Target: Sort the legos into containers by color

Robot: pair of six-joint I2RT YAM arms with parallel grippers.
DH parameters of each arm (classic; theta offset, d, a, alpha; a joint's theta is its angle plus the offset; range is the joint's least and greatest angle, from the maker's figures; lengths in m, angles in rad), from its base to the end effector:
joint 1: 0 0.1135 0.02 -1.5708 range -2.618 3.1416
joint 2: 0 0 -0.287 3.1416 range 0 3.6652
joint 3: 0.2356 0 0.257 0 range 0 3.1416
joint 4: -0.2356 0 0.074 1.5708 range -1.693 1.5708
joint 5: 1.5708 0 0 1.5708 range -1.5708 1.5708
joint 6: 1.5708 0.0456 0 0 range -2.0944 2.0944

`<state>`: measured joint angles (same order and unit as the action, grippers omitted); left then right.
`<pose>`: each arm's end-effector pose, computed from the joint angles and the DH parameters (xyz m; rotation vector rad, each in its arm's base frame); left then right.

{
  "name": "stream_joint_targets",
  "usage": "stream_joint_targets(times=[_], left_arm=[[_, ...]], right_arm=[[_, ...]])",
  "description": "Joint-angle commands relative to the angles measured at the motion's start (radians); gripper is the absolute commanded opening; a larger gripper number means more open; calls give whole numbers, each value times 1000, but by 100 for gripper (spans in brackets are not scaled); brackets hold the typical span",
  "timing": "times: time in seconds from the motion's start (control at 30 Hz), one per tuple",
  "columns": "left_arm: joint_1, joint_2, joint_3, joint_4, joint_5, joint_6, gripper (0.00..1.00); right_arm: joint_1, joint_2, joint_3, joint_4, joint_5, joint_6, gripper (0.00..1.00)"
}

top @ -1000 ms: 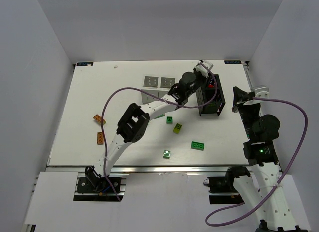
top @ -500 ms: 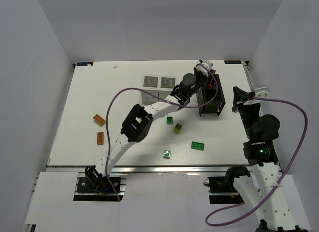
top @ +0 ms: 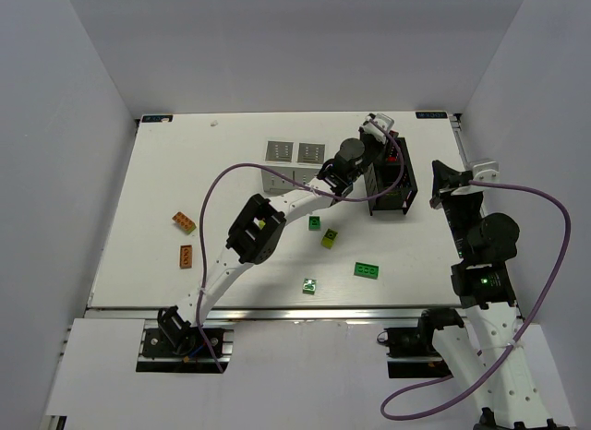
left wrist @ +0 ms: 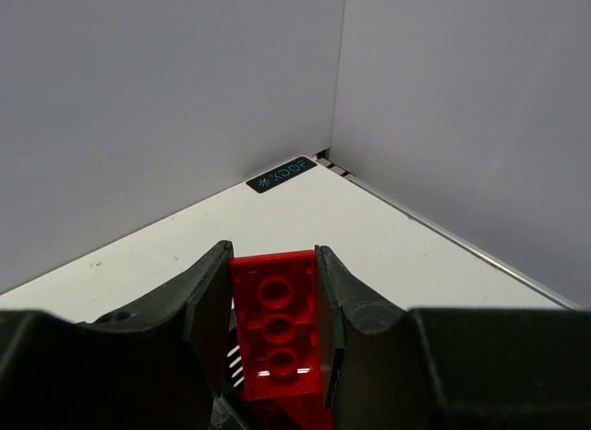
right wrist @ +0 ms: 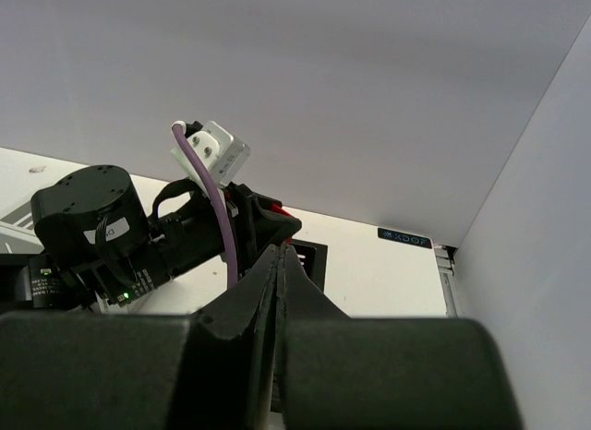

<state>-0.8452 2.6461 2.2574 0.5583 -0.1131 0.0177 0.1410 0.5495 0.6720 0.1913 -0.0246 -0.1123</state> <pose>0.4312 -0.4784 0.2309 0.5095 1.3356 -0.6061 0.1282 0.0193 0.3904 -0.1799 1.2443 0.0403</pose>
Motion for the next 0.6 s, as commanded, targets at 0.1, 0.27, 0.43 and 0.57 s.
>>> stream_joint_targets(times=[0.1,0.27,0.43,0.57], left_arm=[[5,-23,50,-11,1,-36,47],[3,-31,50,-26,0,-33,62],[3,-40,50,-35,0,-28,64],[5,-83,28,-57,3,-19,61]], right_arm=[[8,-5,-2,63,22,-10,0],[8,-2,-3,63,20,-12,0],[6,1,-5,65,22,-13,0],[6,4,-5,63,20,-17,0]])
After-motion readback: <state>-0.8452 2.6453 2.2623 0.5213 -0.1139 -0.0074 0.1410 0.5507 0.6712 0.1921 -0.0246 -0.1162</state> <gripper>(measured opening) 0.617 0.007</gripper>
